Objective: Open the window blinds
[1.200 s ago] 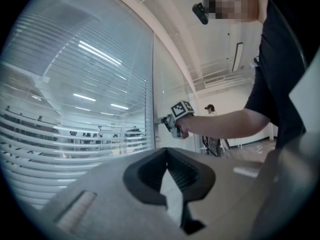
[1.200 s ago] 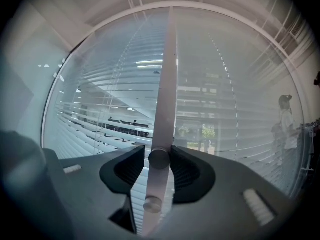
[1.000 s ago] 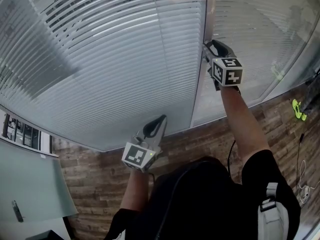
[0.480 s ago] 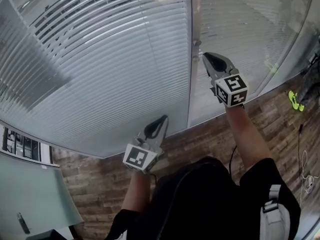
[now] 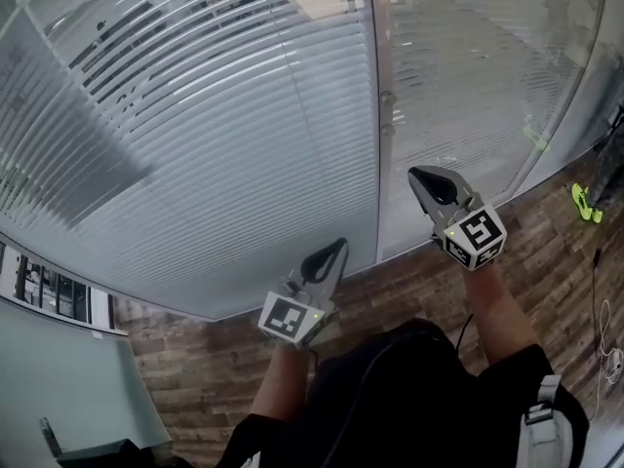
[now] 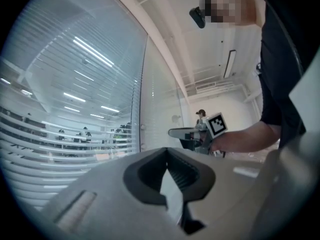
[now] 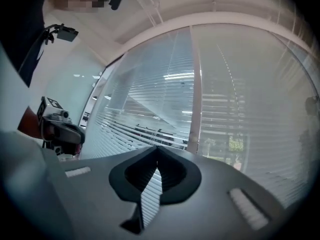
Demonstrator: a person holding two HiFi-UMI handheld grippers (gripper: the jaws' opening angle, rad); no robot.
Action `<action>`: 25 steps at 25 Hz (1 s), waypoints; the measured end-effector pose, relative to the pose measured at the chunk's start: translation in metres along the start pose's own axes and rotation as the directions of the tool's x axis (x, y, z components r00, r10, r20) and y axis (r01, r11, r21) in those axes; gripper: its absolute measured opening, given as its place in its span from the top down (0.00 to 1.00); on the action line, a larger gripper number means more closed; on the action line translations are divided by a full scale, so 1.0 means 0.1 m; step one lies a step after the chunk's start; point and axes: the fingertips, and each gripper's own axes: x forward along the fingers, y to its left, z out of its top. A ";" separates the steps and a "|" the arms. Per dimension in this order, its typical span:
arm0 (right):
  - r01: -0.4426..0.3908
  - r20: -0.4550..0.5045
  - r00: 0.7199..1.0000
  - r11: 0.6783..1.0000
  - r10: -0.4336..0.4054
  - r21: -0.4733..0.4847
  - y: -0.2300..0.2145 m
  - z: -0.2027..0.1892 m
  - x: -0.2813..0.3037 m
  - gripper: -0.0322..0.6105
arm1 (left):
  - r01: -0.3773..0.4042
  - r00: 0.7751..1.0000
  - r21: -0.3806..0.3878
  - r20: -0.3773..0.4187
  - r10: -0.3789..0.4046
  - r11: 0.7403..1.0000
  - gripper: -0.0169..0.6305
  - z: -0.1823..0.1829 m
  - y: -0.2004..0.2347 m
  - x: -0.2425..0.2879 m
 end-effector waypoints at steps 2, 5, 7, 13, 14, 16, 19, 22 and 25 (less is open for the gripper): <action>-0.072 0.004 0.997 0.997 0.072 -0.004 0.15 -0.02 -0.07 0.94 | -0.002 1.000 0.002 -0.002 0.002 1.000 0.97 -0.01 0.00 0.00; -0.154 0.010 0.988 0.988 0.153 0.026 0.35 -0.02 -0.14 0.94 | -0.010 1.000 -0.001 0.000 0.010 1.000 0.97 0.01 0.02 -0.01; -0.189 0.037 0.982 0.981 0.188 0.049 0.48 0.00 -0.17 0.94 | -0.014 1.000 -0.004 -0.002 0.014 1.000 0.97 0.01 0.03 -0.02; -0.241 0.011 0.970 0.970 0.241 0.031 0.65 -0.13 -0.30 0.94 | 0.001 1.000 0.007 0.003 -0.001 1.000 0.97 0.04 -0.07 0.05; -0.246 0.021 0.969 0.969 0.245 0.039 0.65 -0.13 -0.33 0.94 | 0.001 1.000 0.009 0.003 -0.001 1.000 0.97 0.05 -0.08 0.07; -0.253 0.050 0.967 0.966 0.250 0.055 0.62 -0.11 -0.37 0.94 | -0.005 1.000 0.010 0.005 0.005 1.000 0.97 0.06 -0.12 0.11; -0.267 0.051 0.963 0.962 0.264 0.060 0.57 -0.14 -0.44 0.94 | -0.013 1.000 0.020 0.003 0.013 1.000 0.97 0.08 -0.17 0.19; -0.266 0.026 0.964 0.961 0.265 0.073 0.48 -0.16 -0.52 0.94 | -0.017 1.000 0.029 0.008 0.016 0.999 0.97 0.06 -0.23 0.28; -0.284 0.016 0.959 0.956 0.283 0.068 0.42 -0.15 -0.60 0.94 | -0.024 1.000 0.024 0.003 0.024 0.999 0.97 0.12 -0.32 0.36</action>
